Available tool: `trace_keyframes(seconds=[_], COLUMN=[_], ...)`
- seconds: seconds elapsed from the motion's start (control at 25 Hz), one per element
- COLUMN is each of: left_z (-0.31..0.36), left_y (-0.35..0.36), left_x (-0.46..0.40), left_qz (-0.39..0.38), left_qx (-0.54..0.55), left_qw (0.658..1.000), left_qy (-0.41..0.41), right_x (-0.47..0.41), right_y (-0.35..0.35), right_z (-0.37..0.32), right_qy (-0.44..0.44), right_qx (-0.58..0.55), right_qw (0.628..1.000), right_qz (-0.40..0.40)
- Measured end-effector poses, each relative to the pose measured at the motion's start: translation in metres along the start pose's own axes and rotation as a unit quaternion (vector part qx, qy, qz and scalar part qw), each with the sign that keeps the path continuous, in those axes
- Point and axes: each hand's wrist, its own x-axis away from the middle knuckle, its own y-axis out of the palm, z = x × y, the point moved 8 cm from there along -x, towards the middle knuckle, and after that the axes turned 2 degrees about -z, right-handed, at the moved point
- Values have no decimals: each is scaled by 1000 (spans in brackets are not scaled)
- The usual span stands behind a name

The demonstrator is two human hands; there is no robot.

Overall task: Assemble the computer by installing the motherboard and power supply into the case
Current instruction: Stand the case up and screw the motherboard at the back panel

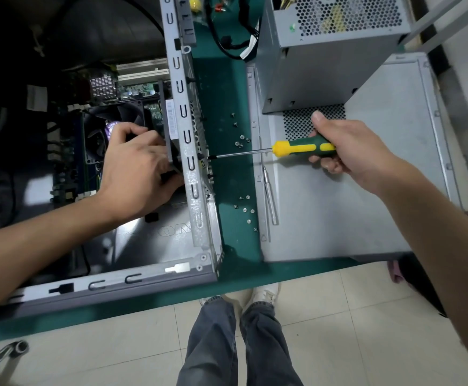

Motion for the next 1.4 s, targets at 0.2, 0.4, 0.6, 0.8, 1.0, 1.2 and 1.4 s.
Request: trace_keyframes(seconds=[0.2,0.4,0.6,0.8,1.0,1.2,1.4], left_z=[1,-1,0,-1,0,1,-2], left_y=[-1,1,2,4,3,4,5], left_x=[0,1,2,2,3,0,3], left_qz=[-2,-20,-29,-43,-45,-47,-54], left_qx=[-6,-15,-20,-24,-43,-49,-58], left_qw=[1000,1000,999,999,998,998,997], left_qy=[1,-6,3,-1,-6,-3,-8], right_x=[3,-1,-1,0,4,6,4], right_y=[-3,-1,-2,3,-3,3,-6], right_z=[-4,0,1,3,3,11,3], right_qy=[-29,-11,-25,-10,-14,12,-40], right_qx=[-85,-38,-28,-121,-13,-131,-64], right_qw=[996,999,999,991,999,990,997], right_qz=[-22,-22,-6,-55,31,-44,7])
